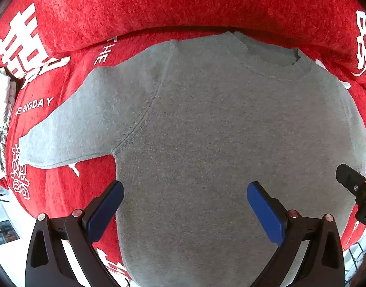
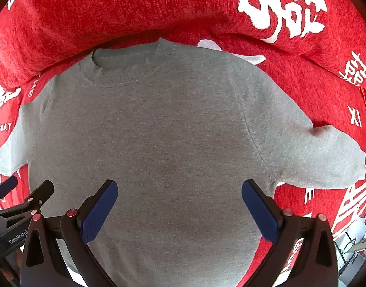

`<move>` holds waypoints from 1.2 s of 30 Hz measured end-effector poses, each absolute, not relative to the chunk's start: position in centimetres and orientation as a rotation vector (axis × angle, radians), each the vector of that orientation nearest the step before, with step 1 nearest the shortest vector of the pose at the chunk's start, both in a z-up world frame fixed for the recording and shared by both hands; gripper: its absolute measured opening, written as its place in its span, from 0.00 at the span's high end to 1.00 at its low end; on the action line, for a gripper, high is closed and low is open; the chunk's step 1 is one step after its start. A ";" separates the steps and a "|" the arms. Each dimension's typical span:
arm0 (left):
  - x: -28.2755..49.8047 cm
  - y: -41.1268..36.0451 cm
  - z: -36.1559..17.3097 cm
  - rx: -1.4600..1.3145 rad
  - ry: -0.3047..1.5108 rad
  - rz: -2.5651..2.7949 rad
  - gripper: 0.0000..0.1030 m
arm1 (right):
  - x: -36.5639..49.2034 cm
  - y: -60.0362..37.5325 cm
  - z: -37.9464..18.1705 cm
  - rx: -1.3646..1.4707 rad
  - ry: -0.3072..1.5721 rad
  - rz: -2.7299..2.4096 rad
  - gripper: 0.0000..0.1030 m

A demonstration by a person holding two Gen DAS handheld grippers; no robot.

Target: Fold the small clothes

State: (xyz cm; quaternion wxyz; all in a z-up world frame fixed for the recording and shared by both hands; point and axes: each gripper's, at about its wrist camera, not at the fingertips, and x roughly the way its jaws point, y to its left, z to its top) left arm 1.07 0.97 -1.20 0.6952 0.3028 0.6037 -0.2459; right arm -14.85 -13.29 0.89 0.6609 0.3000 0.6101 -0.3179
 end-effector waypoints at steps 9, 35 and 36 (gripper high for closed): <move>1.6 1.7 -1.2 0.640 1.331 -0.564 0.00 | -14.7 -13.2 1.0 0.672 1.382 -0.716 0.00; 2.1 2.4 -0.9 0.678 1.342 -0.529 0.00 | -13.8 -12.1 1.4 0.620 1.389 -0.713 0.00; 2.1 2.4 -0.9 0.679 1.340 -0.527 0.00 | -13.8 -12.1 1.5 0.620 1.390 -0.714 0.00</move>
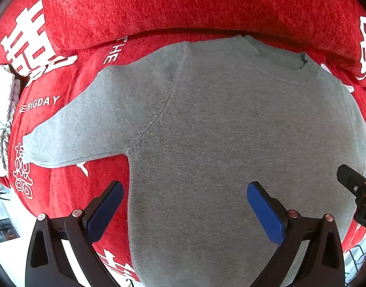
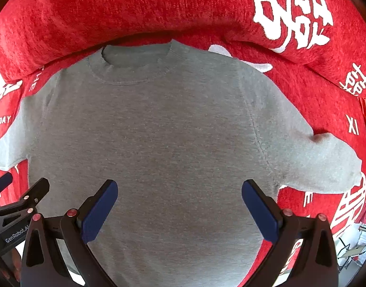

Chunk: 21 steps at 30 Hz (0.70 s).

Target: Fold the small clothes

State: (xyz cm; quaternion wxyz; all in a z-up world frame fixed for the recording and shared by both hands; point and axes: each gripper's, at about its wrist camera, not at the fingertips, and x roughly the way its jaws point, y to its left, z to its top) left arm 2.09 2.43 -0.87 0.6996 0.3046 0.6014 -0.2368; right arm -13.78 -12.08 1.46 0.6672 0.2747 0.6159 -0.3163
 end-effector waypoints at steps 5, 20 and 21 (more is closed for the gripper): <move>2.3 2.5 -0.8 0.678 1.328 -0.528 0.00 | -14.0 -12.2 1.5 0.622 1.389 -0.718 0.00; 3.4 4.2 -1.1 0.644 1.342 -0.520 0.00 | -12.9 -11.5 1.6 0.636 1.383 -0.715 0.00; 3.6 4.4 -1.1 0.641 1.343 -0.517 0.00 | -12.9 -11.4 1.7 0.638 1.381 -0.713 0.00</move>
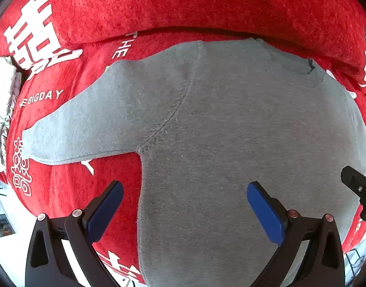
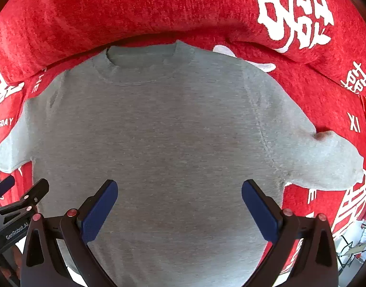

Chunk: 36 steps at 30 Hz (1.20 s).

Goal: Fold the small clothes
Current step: 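Grasp the grey sweatshirt sleeve and side edge with the left tool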

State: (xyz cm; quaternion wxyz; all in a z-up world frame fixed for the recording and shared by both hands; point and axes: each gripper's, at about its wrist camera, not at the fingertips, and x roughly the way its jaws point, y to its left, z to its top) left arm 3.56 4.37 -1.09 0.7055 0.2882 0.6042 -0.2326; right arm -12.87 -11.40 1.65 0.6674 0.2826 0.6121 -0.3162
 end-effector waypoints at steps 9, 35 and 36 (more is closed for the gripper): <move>5.4 6.6 -1.3 0.602 1.343 -0.479 0.00 | -11.4 -9.9 1.8 0.641 1.365 -0.685 0.00; 24.1 30.9 -7.9 -0.253 1.397 -0.274 0.00 | -2.2 -1.8 0.9 0.581 1.412 -0.426 0.00; 24.4 30.8 -8.0 -0.278 1.378 -0.280 0.04 | -2.1 -1.7 1.0 0.578 1.412 -0.423 0.00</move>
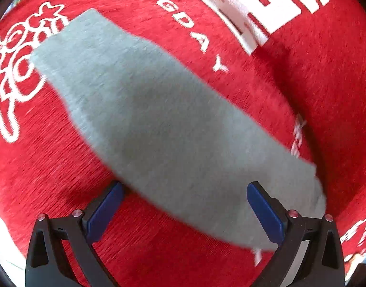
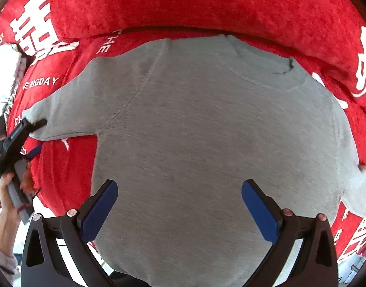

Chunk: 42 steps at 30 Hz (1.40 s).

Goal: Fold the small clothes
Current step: 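Grasp the grey sweatshirt sleeve and side edge with the left tool, then fold the held sleeve and side across the sweatshirt body with the left tool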

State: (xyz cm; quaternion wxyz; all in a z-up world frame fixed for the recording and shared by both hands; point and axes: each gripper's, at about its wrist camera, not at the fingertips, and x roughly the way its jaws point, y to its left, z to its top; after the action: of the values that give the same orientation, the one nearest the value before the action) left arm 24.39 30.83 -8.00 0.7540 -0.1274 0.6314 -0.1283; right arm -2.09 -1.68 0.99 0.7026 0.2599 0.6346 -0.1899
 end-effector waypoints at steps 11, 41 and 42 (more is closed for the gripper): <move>23.7 30.9 -3.9 -0.321 1.216 -0.390 0.95 | -1.5 -0.6 1.3 0.563 1.403 -0.378 0.00; 2.9 0.5 2.4 0.522 1.124 -0.950 0.02 | -17.7 -13.8 2.9 0.820 1.254 -0.758 0.00; 4.6 2.0 2.9 0.505 1.112 -0.907 0.02 | -15.9 -13.5 3.4 0.762 1.250 -0.733 0.00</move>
State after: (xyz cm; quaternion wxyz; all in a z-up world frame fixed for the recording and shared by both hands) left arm 4.59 1.99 2.93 0.7244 0.2287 0.5040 -0.4110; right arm -15.87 -13.48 3.44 0.6834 0.3399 0.5573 -0.3269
